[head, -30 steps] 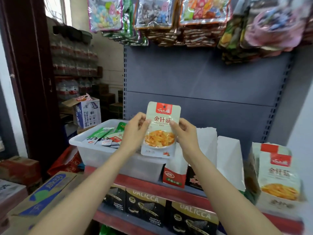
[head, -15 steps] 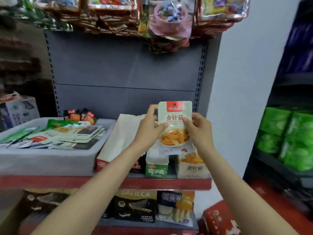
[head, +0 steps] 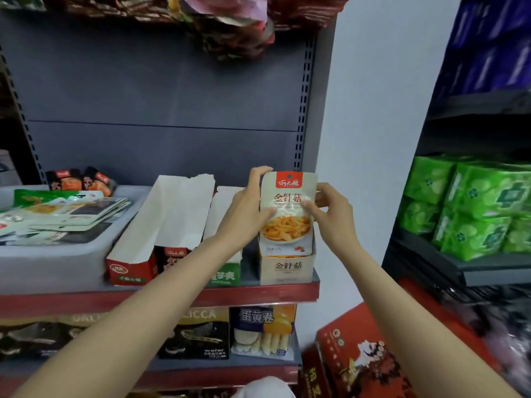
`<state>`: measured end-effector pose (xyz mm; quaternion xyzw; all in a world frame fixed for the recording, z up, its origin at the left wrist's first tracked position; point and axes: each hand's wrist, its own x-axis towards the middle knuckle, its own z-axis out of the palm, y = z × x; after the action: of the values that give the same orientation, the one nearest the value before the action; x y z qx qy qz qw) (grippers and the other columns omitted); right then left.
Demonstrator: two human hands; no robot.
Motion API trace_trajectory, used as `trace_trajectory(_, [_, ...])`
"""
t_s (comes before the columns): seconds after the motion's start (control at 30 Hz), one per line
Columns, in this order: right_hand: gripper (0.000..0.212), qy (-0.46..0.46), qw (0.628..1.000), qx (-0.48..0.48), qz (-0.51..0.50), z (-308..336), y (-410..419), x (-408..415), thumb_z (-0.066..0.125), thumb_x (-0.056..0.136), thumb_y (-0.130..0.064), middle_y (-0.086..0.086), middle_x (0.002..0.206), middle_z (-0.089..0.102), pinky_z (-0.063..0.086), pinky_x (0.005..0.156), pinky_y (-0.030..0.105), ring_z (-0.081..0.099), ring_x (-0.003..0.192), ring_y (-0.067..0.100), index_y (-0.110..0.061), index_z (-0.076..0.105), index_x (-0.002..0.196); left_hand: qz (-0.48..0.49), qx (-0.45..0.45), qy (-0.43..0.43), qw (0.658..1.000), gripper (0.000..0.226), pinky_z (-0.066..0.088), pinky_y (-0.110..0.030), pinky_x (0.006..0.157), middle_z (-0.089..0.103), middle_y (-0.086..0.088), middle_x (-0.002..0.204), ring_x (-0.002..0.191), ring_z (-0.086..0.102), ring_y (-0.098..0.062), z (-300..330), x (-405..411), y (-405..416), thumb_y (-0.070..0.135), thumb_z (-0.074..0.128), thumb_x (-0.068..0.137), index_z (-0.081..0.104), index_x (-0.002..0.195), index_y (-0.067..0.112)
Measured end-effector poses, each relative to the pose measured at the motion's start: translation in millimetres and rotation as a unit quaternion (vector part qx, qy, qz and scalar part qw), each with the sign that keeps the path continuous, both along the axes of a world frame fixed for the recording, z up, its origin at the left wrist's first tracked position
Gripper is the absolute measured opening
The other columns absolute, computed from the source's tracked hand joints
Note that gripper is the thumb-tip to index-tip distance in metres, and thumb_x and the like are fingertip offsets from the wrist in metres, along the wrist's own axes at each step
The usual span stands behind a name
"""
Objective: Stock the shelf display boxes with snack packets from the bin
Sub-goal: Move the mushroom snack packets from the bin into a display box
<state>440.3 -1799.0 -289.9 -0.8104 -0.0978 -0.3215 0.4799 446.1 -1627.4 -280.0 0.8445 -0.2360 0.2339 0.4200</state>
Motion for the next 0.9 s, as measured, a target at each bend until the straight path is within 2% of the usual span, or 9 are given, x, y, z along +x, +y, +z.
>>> trace_trajectory(0.1, [0.052,0.022,0.999,-0.039,0.017,-5.7,2.3,-3.0,0.068,0.084,-0.01,-0.006,0.105,0.059,0.05,0.075,0.018,0.058,0.093,0.009,-0.023,0.046,0.129,0.057,0.044,-0.017,0.997,0.074,0.053,-0.029,0.074,0.051,0.01,0.102,0.09,0.056,-0.008,-4.3,-0.7,4.6,0.011,0.071,0.082,0.025,0.137,0.031])
trace_trajectory(0.17, [0.065,0.036,0.995,-0.089,0.01,-8.5,3.6,-3.7,0.07,0.082,-0.01,-0.002,0.119,0.052,0.051,0.085,0.027,0.054,0.105,0.011,-0.025,0.038,0.137,0.089,0.092,-0.025,0.991,0.065,0.053,-0.034,0.079,0.055,0.008,0.106,0.094,0.055,-0.011,-5.6,0.6,6.5,0.017,0.073,0.08,0.033,0.131,0.026])
trace_trajectory(0.27, [0.065,0.043,0.984,-0.171,-0.02,-12.8,4.6,-2.6,0.07,0.082,-0.013,0.003,0.128,0.042,0.046,0.097,0.03,0.045,0.12,0.017,-0.024,0.038,0.137,0.128,0.192,-0.05,0.972,0.055,0.044,-0.034,0.091,0.05,0.002,0.12,0.11,0.048,-0.016,-5.8,1.4,6.3,0.026,0.072,0.081,0.04,0.127,0.023])
trace_trajectory(0.33, [0.065,0.049,0.979,-0.191,-0.045,-14.0,5.8,-3.1,0.072,0.081,-0.015,0.003,0.132,0.036,0.041,0.096,0.026,0.037,0.126,0.017,-0.023,0.039,0.136,0.15,0.237,-0.067,0.957,0.059,0.036,-0.031,0.093,0.045,0.001,0.123,0.114,0.042,-0.017,-6.9,1.3,5.8,0.031,0.07,0.083,0.038,0.132,0.024])
trace_trajectory(0.43, [0.066,0.064,0.965,-0.239,-0.084,-10.0,11.6,-5.6,0.074,0.079,-0.019,0.002,0.14,0.027,0.043,0.096,0.03,0.028,0.133,0.019,-0.021,0.039,0.134,0.153,0.268,-0.071,0.948,0.065,0.032,-0.032,0.095,0.041,0.0,0.128,0.118,0.038,-0.017,-8.9,0.5,11.3,0.035,0.069,0.083,0.036,0.138,0.025])
trace_trajectory(0.5, [0.068,0.065,0.954,-0.272,-0.107,-5.6,18.4,-8.6,0.075,0.078,-0.022,0.003,0.145,0.023,0.041,0.101,0.034,0.022,0.137,0.021,-0.02,0.038,0.135,0.137,0.264,-0.056,0.953,0.068,0.031,-0.033,0.097,0.039,0.0,0.133,0.122,0.036,-0.018,-8.2,-1.5,20.6,0.037,0.068,0.083,0.034,0.141,0.027])
trace_trajectory(0.6, [0.06,-0.008,0.952,-0.289,-0.101,-1.4,38.6,-10.2,0.071,0.08,-0.02,0.004,0.146,0.026,0.037,0.103,0.032,0.023,0.135,0.02,-0.019,0.043,0.134,0.124,0.209,-0.053,0.969,0.062,0.03,-0.033,0.098,0.04,0.002,0.134,0.123,0.036,-0.017,-5.8,-7.2,42.2,0.035,0.063,0.087,0.034,0.141,0.027])
trace_trajectory(0.77, [0.038,-0.126,0.922,-0.361,-0.056,5.5,110.2,-9.2,0.074,0.074,-0.01,0.013,0.122,0.055,0.051,0.087,0.038,0.052,0.114,0.03,-0.006,0.063,0.111,0.159,0.146,-0.072,0.974,0.028,0.037,-0.036,0.094,0.048,0.005,0.12,0.114,0.046,-0.017,-4.5,-16.0,112.1,0.026,0.059,0.09,0.054,0.117,0.023])
trace_trajectory(0.9, [0.037,-0.064,0.939,-0.329,0.078,5.5,182.1,-1.1,0.054,0.093,-0.025,0.001,0.132,0.043,0.043,0.086,0.03,0.038,0.121,0.017,-0.016,0.05,0.129,0.225,0.126,-0.056,0.965,0.024,0.042,-0.04,0.09,0.052,-0.001,0.111,0.106,0.05,-0.02,-1.4,-21.1,188.7,0.018,0.06,0.087,0.06,0.112,0.017])
